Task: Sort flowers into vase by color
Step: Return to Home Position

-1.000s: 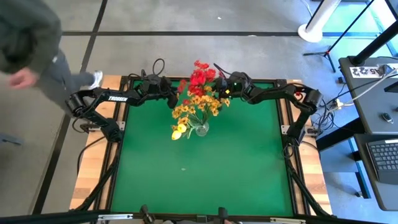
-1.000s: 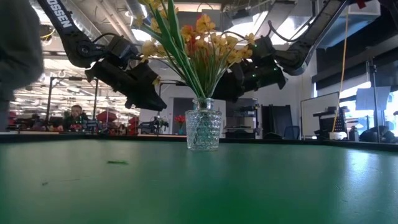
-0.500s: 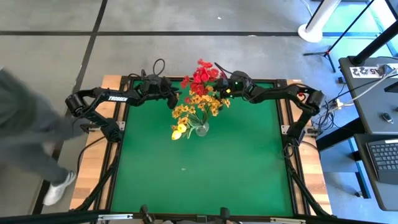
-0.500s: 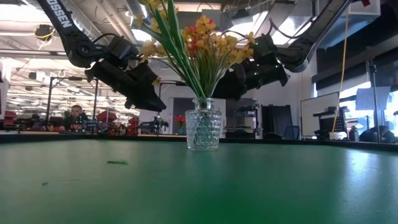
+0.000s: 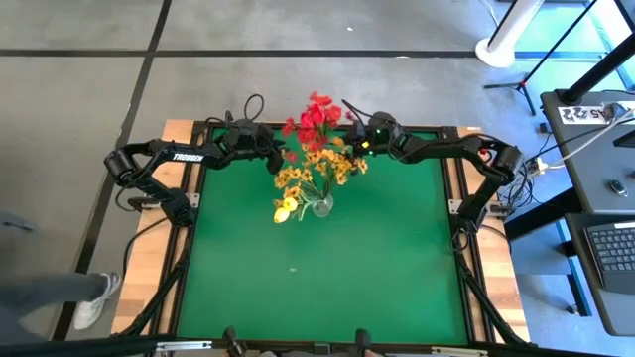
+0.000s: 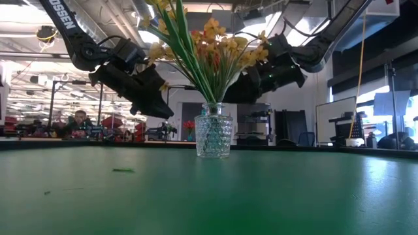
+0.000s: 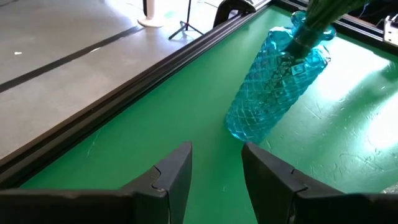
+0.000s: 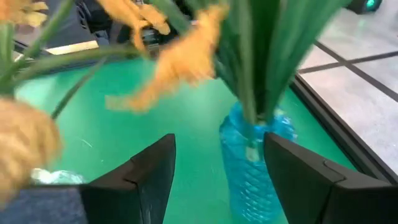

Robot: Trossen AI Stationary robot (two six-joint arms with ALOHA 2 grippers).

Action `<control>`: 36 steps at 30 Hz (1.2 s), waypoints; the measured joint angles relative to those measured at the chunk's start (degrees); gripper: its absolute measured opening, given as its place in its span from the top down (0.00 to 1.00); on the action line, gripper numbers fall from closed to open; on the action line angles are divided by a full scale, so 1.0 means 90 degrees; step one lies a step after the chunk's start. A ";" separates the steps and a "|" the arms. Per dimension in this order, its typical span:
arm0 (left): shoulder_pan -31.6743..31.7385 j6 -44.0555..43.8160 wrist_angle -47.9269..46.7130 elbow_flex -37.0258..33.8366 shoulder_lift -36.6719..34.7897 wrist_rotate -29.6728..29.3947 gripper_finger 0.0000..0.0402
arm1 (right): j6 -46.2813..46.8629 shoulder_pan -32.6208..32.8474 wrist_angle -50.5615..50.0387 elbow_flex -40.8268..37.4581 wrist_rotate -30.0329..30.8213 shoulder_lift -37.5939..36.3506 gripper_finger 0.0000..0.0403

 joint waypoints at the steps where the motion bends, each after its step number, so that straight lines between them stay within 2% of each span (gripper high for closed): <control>1: 0.0000 0.0002 -0.0011 0.0001 0.0000 0.0000 0.66 | 0.0002 -0.0027 -0.0029 0.0000 0.0002 -0.0002 0.40; 17: 0.0000 0.0046 -0.0200 0.0000 -0.0002 -0.0002 0.66 | -0.0130 -0.0710 -0.1451 0.0007 0.0141 -0.0732 0.40; 22: 0.0000 0.0039 -0.0427 0.0000 -0.0095 -0.0002 0.66 | -0.0169 -0.0690 -0.1779 -0.0073 0.0802 -0.0920 0.40; 26: -0.0031 0.0007 -0.0731 0.0002 -0.0502 -0.0007 0.66 | -0.0127 -0.0688 -0.1577 -0.0467 0.1266 -0.1228 0.40; 31: -0.0034 0.0007 -0.1214 0.0002 -0.1418 -0.0102 0.73 | 0.0073 -0.0691 -0.0879 -0.1190 0.1376 -0.1897 0.40; 36: -0.0102 -0.0012 -0.1702 -0.0026 -0.2420 -0.0131 0.86 | 0.0187 -0.0685 -0.0238 -0.1889 0.1014 -0.2568 0.40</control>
